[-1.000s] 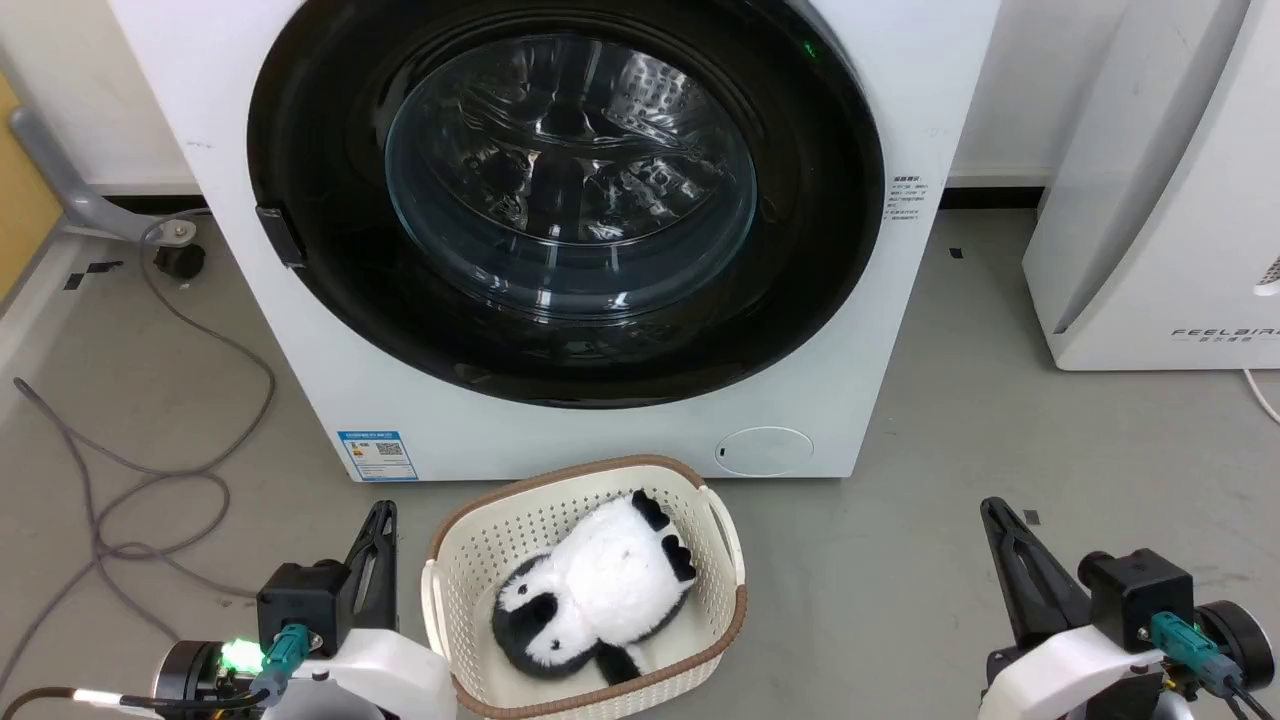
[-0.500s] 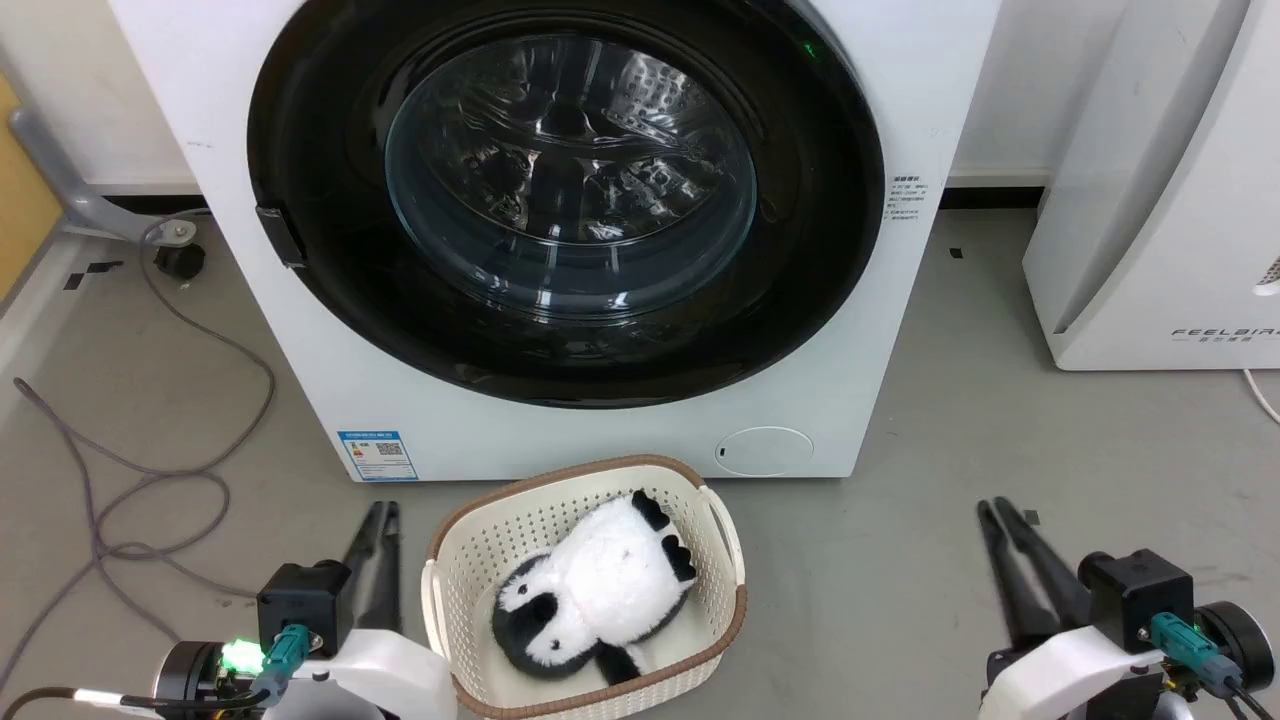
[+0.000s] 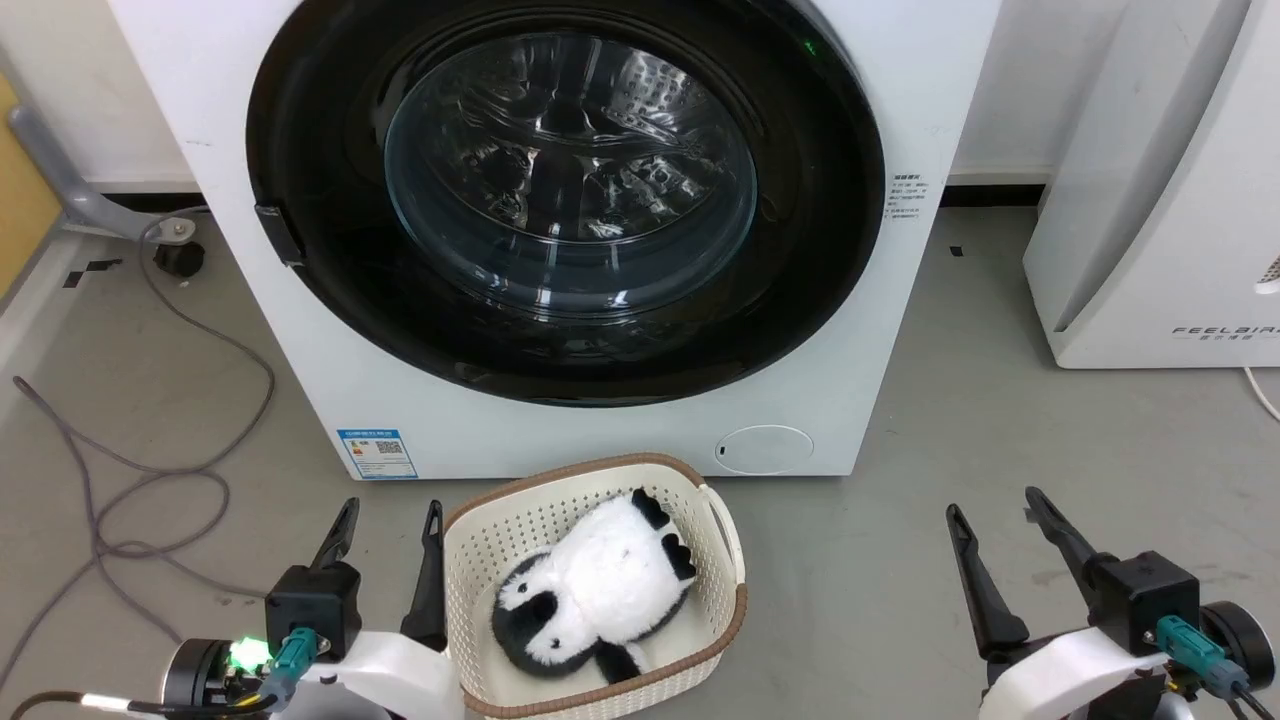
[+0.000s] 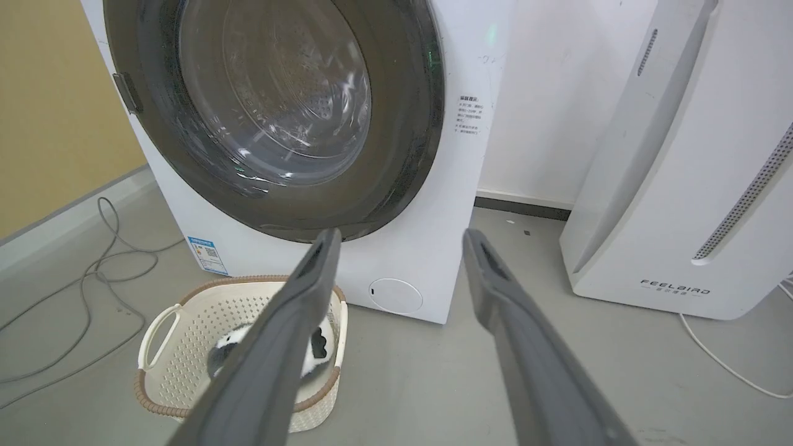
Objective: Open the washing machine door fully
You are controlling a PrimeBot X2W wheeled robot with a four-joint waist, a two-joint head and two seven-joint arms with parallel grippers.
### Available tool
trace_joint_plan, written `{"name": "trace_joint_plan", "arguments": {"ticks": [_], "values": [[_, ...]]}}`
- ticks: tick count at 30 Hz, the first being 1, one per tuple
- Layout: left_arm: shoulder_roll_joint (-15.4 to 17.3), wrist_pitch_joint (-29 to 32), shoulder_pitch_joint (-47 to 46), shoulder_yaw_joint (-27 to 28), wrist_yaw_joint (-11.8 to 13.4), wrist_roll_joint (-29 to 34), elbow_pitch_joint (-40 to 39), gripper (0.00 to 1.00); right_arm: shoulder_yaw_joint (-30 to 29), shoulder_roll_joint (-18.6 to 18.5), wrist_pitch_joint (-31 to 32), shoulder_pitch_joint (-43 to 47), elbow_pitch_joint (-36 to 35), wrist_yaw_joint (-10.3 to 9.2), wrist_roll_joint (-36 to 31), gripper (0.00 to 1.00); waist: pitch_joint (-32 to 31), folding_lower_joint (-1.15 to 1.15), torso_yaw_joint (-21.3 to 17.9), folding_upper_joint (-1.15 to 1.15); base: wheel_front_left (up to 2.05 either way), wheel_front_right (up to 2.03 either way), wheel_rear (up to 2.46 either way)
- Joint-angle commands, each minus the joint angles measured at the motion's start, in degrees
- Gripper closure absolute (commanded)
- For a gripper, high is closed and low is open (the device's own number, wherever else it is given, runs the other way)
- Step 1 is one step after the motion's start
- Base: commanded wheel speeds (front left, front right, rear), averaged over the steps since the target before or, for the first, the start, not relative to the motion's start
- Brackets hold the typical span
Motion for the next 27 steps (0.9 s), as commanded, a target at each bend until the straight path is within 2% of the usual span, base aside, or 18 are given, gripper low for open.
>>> {"name": "trace_joint_plan", "arguments": {"ticks": [1,12,27], "values": [[0.01,-0.51,0.14,-0.10,0.28,-0.38,-0.01,0.00,0.05,0.03,-0.64,0.21,-0.33,-0.01,0.43,0.00,0.03,0.00,0.01,0.00,0.00,0.00,0.00],[0.01,-1.83,0.05,-0.81,0.34,-0.61,-0.11,0.00,0.18,-0.38,-1.96,-0.43,-1.05,-0.01,2.80,0.00,0.94,0.00,0.10,0.00,0.00,0.00,0.00],[0.02,-3.63,-0.49,-1.84,0.36,-0.93,-0.47,0.00,0.41,-3.65,-3.75,-3.83,-1.18,-0.02,10.07,0.00,2.68,0.00,0.54,0.00,0.00,0.00,0.00]]}}
